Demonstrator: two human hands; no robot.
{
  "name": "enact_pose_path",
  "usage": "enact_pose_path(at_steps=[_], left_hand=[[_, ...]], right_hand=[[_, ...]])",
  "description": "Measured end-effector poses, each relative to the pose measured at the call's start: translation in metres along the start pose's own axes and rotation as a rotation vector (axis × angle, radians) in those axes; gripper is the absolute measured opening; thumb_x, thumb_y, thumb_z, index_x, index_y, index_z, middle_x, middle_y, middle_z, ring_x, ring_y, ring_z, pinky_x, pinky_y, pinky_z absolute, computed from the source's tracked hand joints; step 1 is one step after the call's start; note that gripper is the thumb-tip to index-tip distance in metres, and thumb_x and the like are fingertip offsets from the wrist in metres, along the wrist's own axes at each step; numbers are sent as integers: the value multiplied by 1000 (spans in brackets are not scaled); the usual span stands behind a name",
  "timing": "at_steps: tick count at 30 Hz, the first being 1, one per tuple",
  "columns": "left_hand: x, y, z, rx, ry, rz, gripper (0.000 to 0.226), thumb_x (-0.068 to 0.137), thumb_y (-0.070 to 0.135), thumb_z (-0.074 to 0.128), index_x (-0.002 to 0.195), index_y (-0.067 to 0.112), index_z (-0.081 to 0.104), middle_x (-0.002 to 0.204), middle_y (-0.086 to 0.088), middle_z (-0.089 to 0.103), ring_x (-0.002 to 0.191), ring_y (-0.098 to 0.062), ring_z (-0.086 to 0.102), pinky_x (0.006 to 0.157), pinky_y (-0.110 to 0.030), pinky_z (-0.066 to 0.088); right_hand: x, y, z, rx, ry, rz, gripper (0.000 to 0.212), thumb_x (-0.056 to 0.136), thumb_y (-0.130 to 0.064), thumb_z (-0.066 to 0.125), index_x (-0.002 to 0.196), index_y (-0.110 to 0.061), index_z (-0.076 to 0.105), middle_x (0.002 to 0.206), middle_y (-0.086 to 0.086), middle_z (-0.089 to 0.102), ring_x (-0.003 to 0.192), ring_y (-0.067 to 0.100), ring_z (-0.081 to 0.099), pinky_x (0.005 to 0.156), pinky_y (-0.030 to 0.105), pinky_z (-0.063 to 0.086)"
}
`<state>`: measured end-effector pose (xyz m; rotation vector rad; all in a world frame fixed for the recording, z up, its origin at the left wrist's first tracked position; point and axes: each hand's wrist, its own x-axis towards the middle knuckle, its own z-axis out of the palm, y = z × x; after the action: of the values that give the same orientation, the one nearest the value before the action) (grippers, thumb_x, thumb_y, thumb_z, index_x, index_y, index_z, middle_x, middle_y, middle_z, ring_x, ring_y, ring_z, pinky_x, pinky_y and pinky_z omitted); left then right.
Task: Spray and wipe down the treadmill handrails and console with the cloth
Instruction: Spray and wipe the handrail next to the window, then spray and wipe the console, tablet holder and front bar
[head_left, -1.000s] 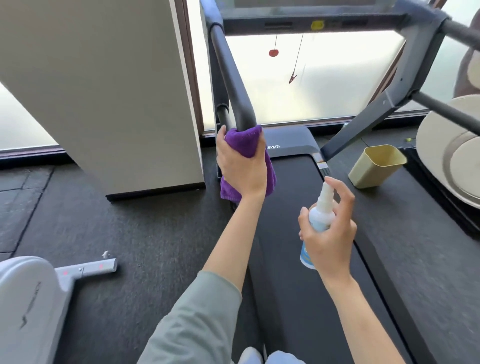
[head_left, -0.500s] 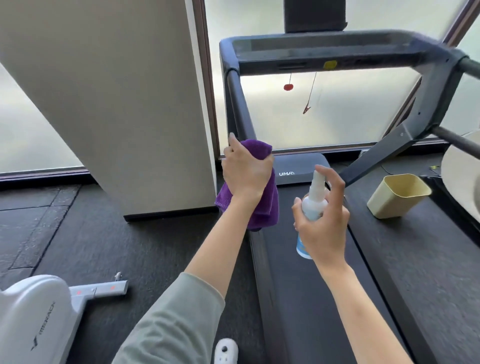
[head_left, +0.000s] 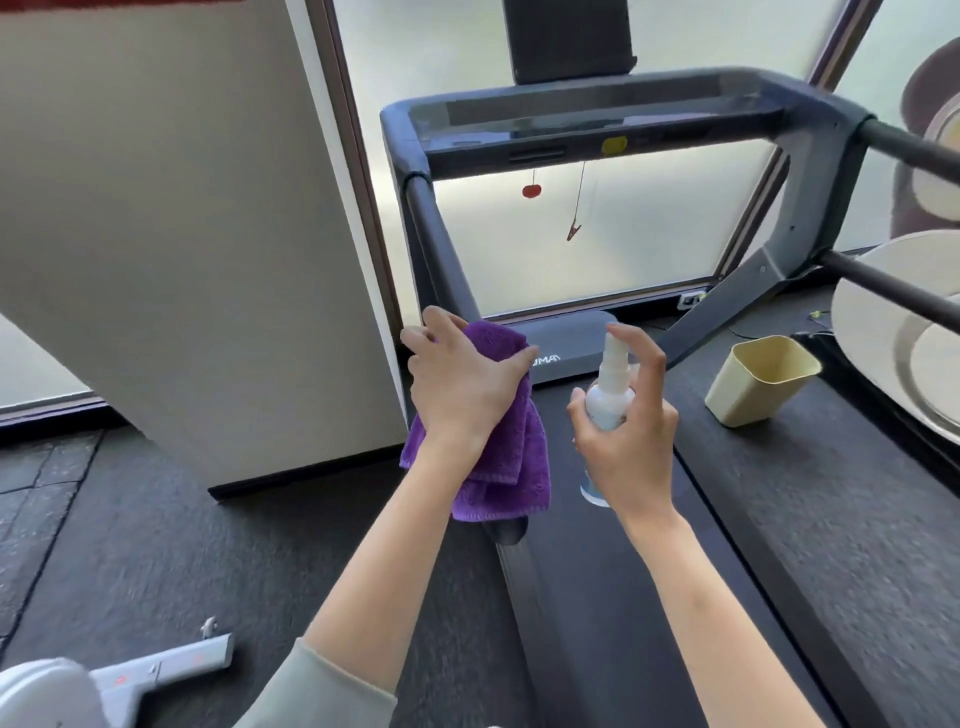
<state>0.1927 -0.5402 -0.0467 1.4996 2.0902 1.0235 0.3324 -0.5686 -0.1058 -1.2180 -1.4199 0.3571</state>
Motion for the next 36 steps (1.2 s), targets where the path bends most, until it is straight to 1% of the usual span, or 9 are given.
enact_pose_path(at_steps=[4,9,16,20,21,24,28,32,36], left_hand=[[10,4,-1,104,-69,-3,69,72,46,78,115,13,35,121,-8,33,104,-33,52,78,-35,39],[34,14,-1,204,-115,-57,75,71,43,79,122,9,35,128,-11,31,112,-37,50,87,-39,43],[25,7,-1,94,-54,-116,69,67,73,68,106,26,36,113,1,26,89,-18,52,83,-29,40],[19,13,-13,-166,-168,-290,35,85,48,64,110,32,46,118,2,29,93,-4,48,85,-24,35],[15,17,-18,-206,-179,-319,30,86,39,66,111,34,50,120,1,32,95,-2,48,84,-22,37],[1,26,-22,-229,-196,-346,47,87,31,71,127,35,48,129,-2,49,106,-14,57,86,-20,43],[-1,42,-15,-12,-187,-540,98,82,49,70,154,34,5,147,-8,43,132,-28,44,112,-38,32],[-1,48,-4,85,-48,-673,100,70,64,74,149,30,25,141,-7,50,127,-30,47,105,-38,38],[5,45,4,162,33,-709,93,63,70,74,140,34,37,131,-7,57,120,-33,52,95,-37,40]], right_hand=[[5,4,6,9,-2,-26,67,83,4,69,130,-33,40,72,-17,47,60,14,52,50,22,47],[22,14,11,68,-40,-20,67,83,3,68,131,-34,39,80,-24,55,57,9,51,50,21,48],[60,20,24,201,-200,-124,70,83,6,69,132,-34,38,97,-36,57,60,9,54,55,11,45],[86,20,4,291,-347,-170,69,84,6,67,132,-34,38,90,-19,59,54,20,56,55,28,55],[92,17,-5,304,-383,-179,68,83,6,67,132,-32,38,92,-17,58,56,23,54,56,24,53],[113,6,-42,304,-505,-199,68,82,9,67,131,-30,39,97,-10,56,59,19,50,56,8,40],[147,6,-78,264,-603,-135,68,84,5,67,131,-36,40,64,-14,51,50,11,48,53,16,44],[171,6,-87,295,-653,-61,69,84,6,65,130,-39,40,70,-4,56,52,23,51,53,38,53],[183,10,-58,314,-748,-64,68,85,6,64,129,-39,39,83,-27,61,57,18,54,60,31,53]])
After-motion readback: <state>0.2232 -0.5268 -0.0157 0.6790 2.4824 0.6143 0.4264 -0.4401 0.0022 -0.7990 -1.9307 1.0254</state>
